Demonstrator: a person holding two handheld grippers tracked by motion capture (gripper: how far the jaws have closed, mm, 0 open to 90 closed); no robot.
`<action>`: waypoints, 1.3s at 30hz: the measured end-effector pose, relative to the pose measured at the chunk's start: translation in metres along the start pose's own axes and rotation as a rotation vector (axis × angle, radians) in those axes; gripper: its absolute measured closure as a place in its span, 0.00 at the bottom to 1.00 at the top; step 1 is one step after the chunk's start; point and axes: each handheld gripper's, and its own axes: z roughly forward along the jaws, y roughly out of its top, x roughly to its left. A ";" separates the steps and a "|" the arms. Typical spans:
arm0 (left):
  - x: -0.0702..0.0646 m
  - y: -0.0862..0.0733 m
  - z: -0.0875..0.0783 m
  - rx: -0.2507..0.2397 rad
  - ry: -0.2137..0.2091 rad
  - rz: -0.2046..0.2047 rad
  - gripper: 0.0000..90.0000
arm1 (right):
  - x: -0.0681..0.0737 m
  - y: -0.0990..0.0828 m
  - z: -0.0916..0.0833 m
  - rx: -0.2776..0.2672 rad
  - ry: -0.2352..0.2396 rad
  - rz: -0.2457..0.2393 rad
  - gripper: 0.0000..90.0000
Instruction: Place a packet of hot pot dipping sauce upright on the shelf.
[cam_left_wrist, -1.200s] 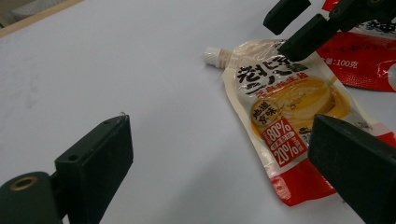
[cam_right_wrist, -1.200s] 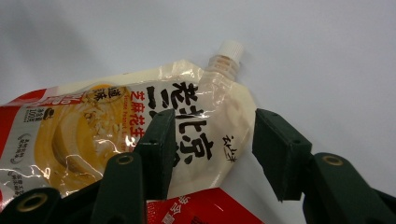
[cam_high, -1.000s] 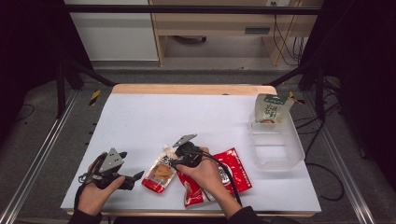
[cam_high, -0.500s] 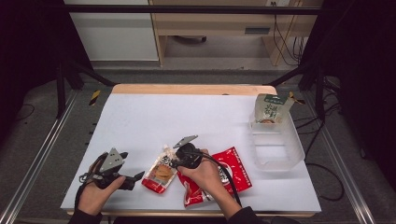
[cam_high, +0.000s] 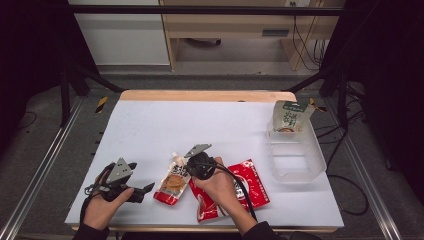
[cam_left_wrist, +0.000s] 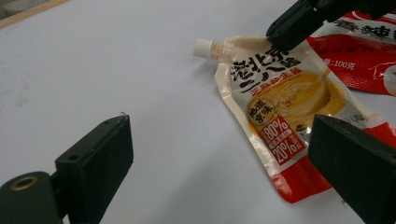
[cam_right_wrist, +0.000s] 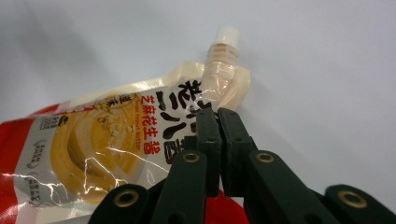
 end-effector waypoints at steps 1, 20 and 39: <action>0.000 0.000 0.000 -0.004 0.001 -0.001 0.08 | 0.000 0.001 -0.002 -0.012 -0.010 -0.014 0.98; 0.000 0.019 -0.013 -0.054 0.000 0.032 0.12 | 0.024 0.042 -0.049 -0.191 0.030 -0.183 1.00; 0.007 0.048 -0.020 -0.088 -0.003 0.084 0.14 | 0.036 0.060 -0.065 -0.243 0.062 -0.238 1.00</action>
